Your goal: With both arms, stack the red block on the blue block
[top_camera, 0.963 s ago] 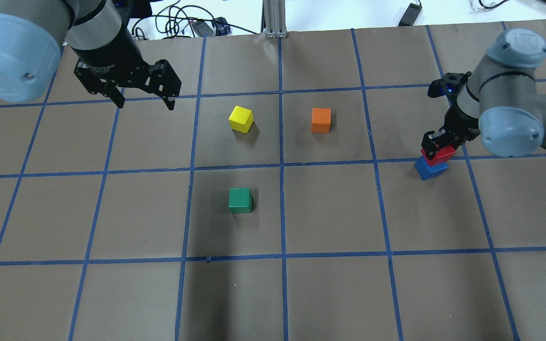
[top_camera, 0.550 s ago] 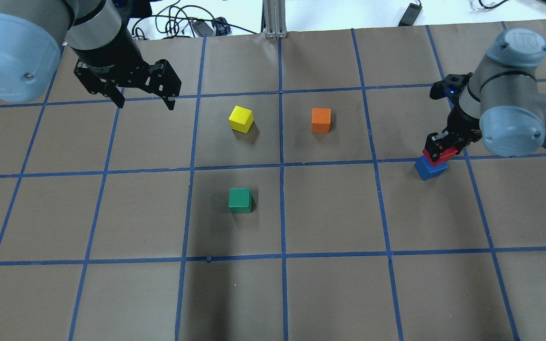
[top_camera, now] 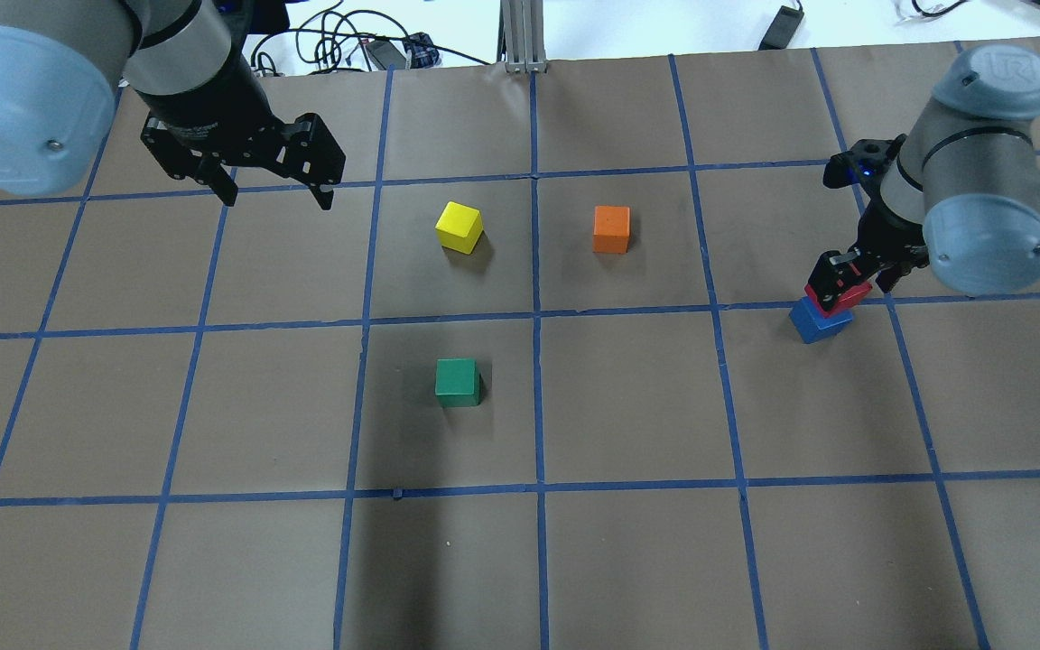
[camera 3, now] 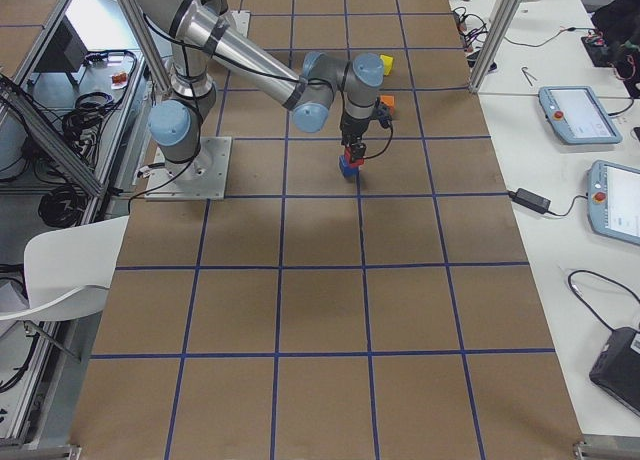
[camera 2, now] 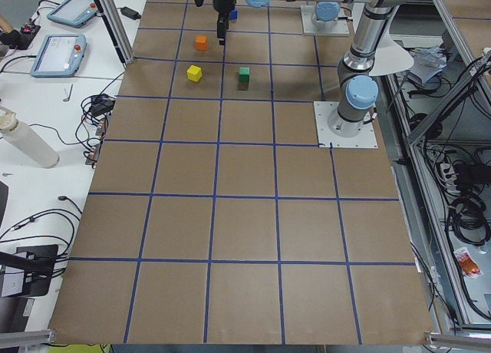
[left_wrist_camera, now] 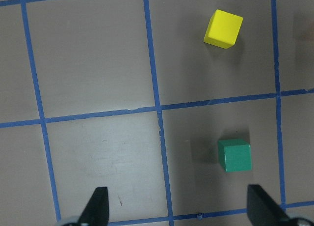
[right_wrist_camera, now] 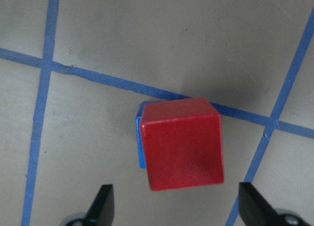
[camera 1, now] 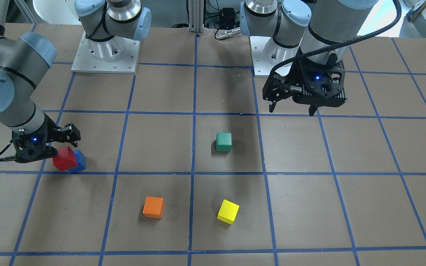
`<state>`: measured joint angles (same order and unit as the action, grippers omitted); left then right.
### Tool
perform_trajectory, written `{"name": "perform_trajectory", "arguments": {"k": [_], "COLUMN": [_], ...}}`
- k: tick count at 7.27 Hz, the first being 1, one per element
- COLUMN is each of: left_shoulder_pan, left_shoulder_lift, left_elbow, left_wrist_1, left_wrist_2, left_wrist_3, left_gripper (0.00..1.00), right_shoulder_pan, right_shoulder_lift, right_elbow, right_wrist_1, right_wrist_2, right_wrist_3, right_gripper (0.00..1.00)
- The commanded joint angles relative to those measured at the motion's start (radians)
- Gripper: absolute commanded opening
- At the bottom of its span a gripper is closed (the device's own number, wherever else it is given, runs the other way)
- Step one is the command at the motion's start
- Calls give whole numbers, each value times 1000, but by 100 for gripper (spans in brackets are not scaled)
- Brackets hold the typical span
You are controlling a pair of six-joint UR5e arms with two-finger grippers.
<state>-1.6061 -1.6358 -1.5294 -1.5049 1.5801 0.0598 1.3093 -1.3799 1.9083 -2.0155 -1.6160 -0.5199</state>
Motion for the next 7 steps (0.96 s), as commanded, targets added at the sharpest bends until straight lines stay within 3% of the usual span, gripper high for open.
{"name": "perform_trajectory", "arguments": {"k": [1, 3, 5, 7], "left_shoulder_pan": [0, 0, 2, 3], "left_shoulder_lift": [-1, 1, 1, 1], "left_elbow": [0, 0, 2, 2], "left_wrist_1": [0, 0, 0, 0], "left_wrist_2": [0, 1, 0, -2], "left_wrist_3": [0, 0, 0, 0], "left_gripper": [100, 100, 100, 100], "right_shoulder_pan": [7, 33, 149, 253], "right_shoulder_lift": [-103, -166, -160, -166], "right_elbow": [-24, -131, -222, -239], "right_wrist_1": [154, 350, 383, 386], "right_wrist_2": [7, 74, 64, 71], "right_wrist_3": [73, 191, 357, 507], "right_gripper": [100, 100, 100, 100]}}
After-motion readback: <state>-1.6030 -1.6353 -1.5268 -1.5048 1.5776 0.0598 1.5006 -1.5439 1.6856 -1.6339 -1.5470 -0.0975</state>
